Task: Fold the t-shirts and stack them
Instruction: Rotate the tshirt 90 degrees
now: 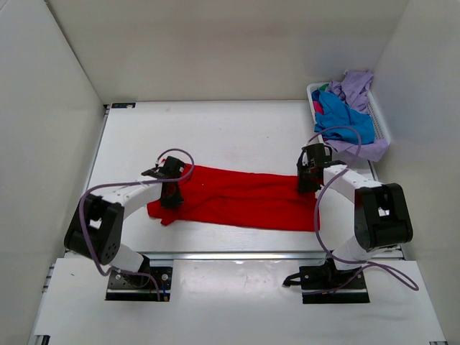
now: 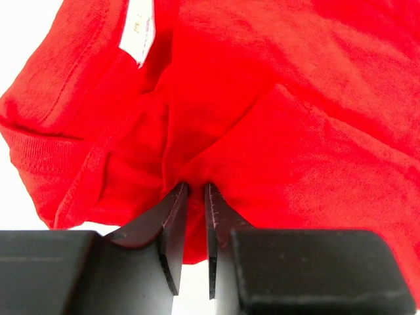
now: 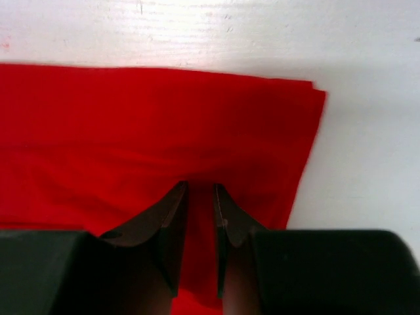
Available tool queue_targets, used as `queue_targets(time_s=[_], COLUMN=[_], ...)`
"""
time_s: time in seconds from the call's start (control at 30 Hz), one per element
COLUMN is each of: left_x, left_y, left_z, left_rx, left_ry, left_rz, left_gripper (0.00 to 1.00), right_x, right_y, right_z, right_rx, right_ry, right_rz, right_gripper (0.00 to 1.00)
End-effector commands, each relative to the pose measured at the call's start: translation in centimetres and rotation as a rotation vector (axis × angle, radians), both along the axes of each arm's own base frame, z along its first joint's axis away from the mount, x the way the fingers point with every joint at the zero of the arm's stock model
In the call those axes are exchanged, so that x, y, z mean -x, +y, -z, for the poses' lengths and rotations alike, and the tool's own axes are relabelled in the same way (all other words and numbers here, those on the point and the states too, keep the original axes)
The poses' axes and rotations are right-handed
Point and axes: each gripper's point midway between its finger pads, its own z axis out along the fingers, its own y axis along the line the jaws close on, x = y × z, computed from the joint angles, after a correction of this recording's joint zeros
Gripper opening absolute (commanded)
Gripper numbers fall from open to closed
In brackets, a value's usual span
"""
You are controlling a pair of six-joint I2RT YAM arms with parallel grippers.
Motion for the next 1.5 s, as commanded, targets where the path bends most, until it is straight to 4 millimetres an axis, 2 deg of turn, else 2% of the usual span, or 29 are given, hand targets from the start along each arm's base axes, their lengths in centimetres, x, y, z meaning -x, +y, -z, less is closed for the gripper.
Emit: queue_targets(time_s=[0.0, 0.1, 0.13, 0.2, 0.33, 0.4, 0.43, 0.5, 0.53, 0.57, 0.63, 0.67, 0.73, 0.77, 0.8, 0.87, 0.9, 0.97, 1.03, 1.07, 1.1, 1.23, 1.3, 1.37, 1.47], left_x=[-4.6, -7.4, -7.8, -10.6, -14.5, -17.3, -17.8, -20.5, -21.8, -21.8, -25.0, -25.0, -28.2, -28.2, -30.4, -33.1, -32.8, -32.0, -32.9, -33.3, -33.1, -32.9, -34.0, -34.6, -35.6], left_y=[-0.6, -1.0, -1.0, -1.6, -2.3, -2.9, -2.8, -3.7, -4.0, -4.2, -5.2, -5.2, -6.2, -6.3, -7.3, -9.1, -9.6, -9.5, -9.7, -10.0, -10.3, -10.8, -10.4, -9.9, -8.2], left_z=[-1.1, -1.1, -1.2, -1.5, -1.8, -2.1, -1.9, -2.2, -2.2, -1.8, -2.3, -2.5, -2.8, -2.6, -3.4, -4.4, -3.7, -1.0, -1.1, -0.9, -0.9, 1.2, 0.4, -0.7, -1.9], left_rx=[-0.003, -0.007, -0.009, 0.005, 0.030, 0.050, 0.052, 0.063, 0.060, 0.064, 0.071, 0.069, 0.076, 0.072, 0.085, 0.118, 0.162, 0.188, 0.165, 0.140, 0.153, 0.208, 0.209, 0.216, 0.225], left_ry=[-0.095, -0.106, -0.102, -0.125, -0.121, -0.129, -0.117, -0.126, -0.127, -0.096, -0.120, -0.097, -0.111, -0.084, -0.126, -0.177, -0.152, -0.112, -0.142, -0.148, -0.138, -0.114, -0.146, -0.175, -0.220], left_rz=[-0.012, -0.009, -0.006, -0.021, -0.010, -0.001, -0.003, 0.020, 0.029, 0.050, 0.074, 0.090, 0.111, 0.113, 0.128, 0.161, 0.171, 0.180, 0.206, 0.214, 0.219, 0.226, 0.215, 0.196, 0.166], left_gripper=[0.27, 0.26, 0.25, 0.26, 0.25, 0.25, 0.24, 0.24, 0.24, 0.23, 0.23, 0.23, 0.22, 0.21, 0.21, 0.24, 0.26, 0.24, 0.23, 0.23, 0.23, 0.24, 0.25, 0.25, 0.25], right_x=[1.3, 3.2, 3.7, 5.6, 8.4, 10.3, 10.7, 12.4, 12.9, 13.4, 14.2, 14.6, 14.9, 14.9, 15.0, 15.0, 15.0, 14.3, 14.6, 14.3, 14.6, 15.4, 15.9, 15.7, 16.7], right_y=[0.8, 1.1, 1.8, 2.3, 4.3, 5.5, 5.8, 6.8, 7.0, 7.4, 7.5, 7.8, 8.7, 9.4, 10.1, 11.4, 12.3, 14.5, 16.1, 17.1, 17.6, 22.0, 23.2, 23.1, 22.9], right_z=[0.9, 1.4, 1.4, 1.7, 1.5, 1.5, 1.6, 1.8, 1.6, 1.6, 1.9, 1.8, 1.9, 1.8, 1.8, 2.0, 2.0, 1.7, 2.2, 1.7, 2.2, 1.9, 1.5, 1.0, 1.0], right_rx=[-0.004, 0.010, 0.006, -0.011, -0.050, -0.075, -0.079, -0.093, -0.103, -0.101, -0.118, -0.124, -0.152, -0.171, -0.176, -0.192, -0.214, -0.267, -0.259, -0.277, -0.261, -0.347, -0.321, -0.263, -0.248], right_ry=[0.059, 0.101, 0.106, 0.133, 0.158, 0.177, 0.183, 0.206, 0.211, 0.212, 0.218, 0.219, 0.214, 0.204, 0.194, 0.191, 0.194, 0.182, 0.196, 0.185, 0.197, 0.230, 0.228, 0.199, 0.220], right_rz=[-0.010, 0.002, -0.013, -0.005, -0.029, -0.040, -0.040, -0.031, -0.021, -0.028, 0.039, 0.038, 0.110, 0.114, 0.134, 0.163, 0.175, 0.191, 0.175, 0.179, 0.168, 0.132, 0.107, 0.099, 0.065], right_gripper=[0.19, 0.19, 0.18, 0.18, 0.18, 0.18, 0.18, 0.18, 0.18, 0.18, 0.17, 0.17, 0.16, 0.15, 0.15, 0.14, 0.14, 0.14, 0.13, 0.14, 0.13, 0.13, 0.12, 0.12, 0.13])
